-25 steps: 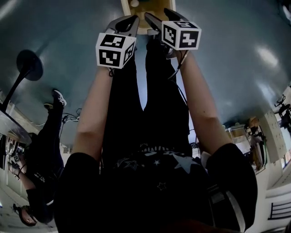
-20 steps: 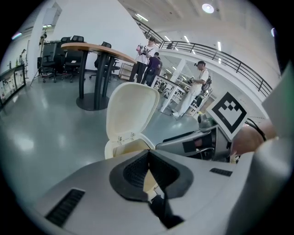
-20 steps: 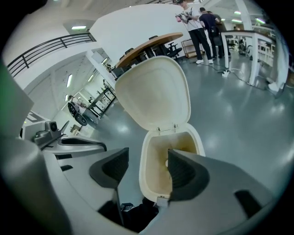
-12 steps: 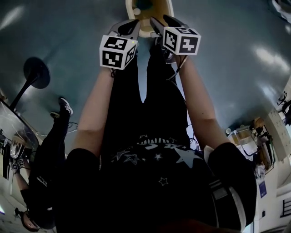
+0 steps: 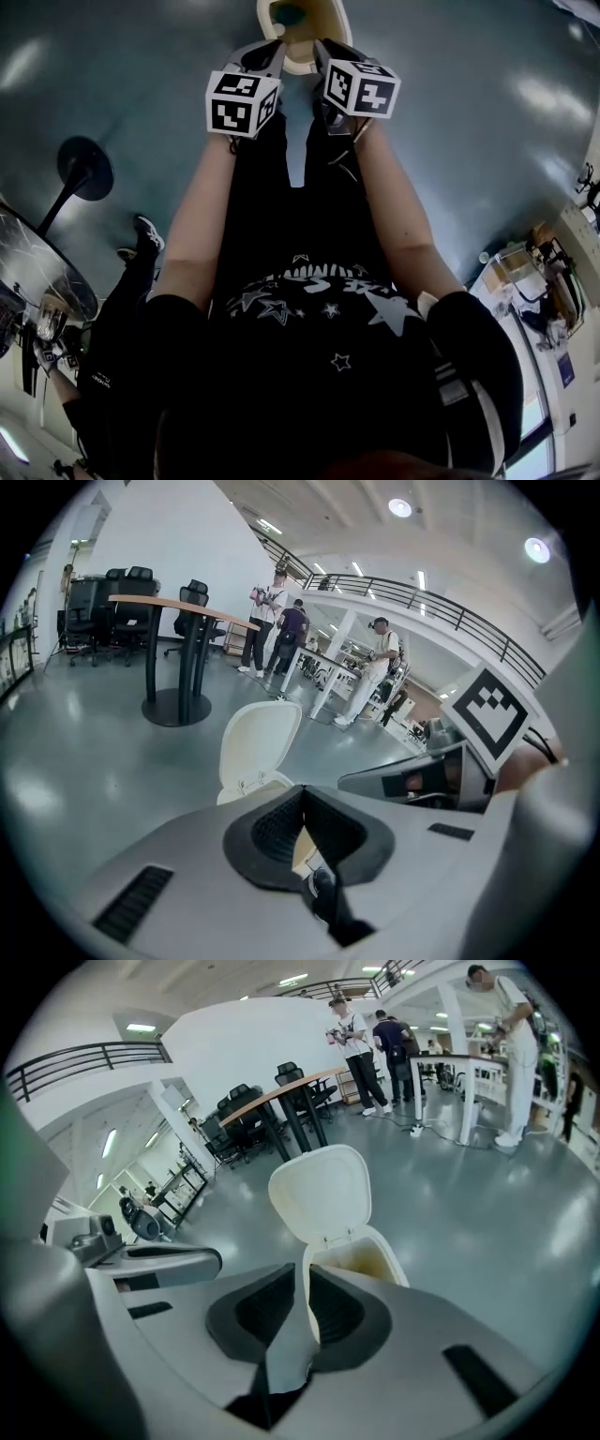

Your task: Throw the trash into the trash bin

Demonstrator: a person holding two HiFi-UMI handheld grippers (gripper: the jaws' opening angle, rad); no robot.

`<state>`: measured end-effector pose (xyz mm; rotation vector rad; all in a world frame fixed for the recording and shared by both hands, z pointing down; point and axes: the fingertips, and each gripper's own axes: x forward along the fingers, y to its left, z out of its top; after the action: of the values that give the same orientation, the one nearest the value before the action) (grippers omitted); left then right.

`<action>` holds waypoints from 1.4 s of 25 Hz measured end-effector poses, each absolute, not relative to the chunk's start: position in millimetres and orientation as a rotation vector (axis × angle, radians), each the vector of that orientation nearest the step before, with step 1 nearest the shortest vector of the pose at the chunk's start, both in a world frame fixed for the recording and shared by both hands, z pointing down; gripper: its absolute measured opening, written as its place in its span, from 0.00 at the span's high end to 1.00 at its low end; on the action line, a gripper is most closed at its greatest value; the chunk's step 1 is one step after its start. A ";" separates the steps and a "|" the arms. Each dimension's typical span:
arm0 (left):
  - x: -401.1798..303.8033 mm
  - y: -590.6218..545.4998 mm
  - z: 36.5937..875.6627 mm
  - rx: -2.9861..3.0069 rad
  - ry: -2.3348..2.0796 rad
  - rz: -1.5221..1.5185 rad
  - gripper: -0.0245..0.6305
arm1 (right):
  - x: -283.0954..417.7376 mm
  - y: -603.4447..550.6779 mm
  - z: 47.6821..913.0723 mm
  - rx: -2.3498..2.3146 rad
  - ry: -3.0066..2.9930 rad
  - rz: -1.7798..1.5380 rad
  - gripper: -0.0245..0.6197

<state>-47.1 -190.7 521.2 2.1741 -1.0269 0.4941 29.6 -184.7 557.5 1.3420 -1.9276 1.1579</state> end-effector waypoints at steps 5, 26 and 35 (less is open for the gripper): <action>-53.2 -188.5 492.4 2.204 -1.042 0.479 0.95 | 35.0 -187.0 527.4 1.408 -1.946 1.191 0.89; -13.8 -84.1 412.4 2.194 -1.274 0.375 0.95 | 105.4 -94.5 440.5 1.377 -2.189 1.116 0.95; 22.8 -15.2 382.2 2.244 -1.296 0.348 0.95 | 115.4 -33.5 396.6 1.298 -2.350 1.041 0.95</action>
<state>22.8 -15.2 382.2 2.2438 -1.2955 0.3479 115.4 -33.5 396.6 1.2984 -2.3504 1.0412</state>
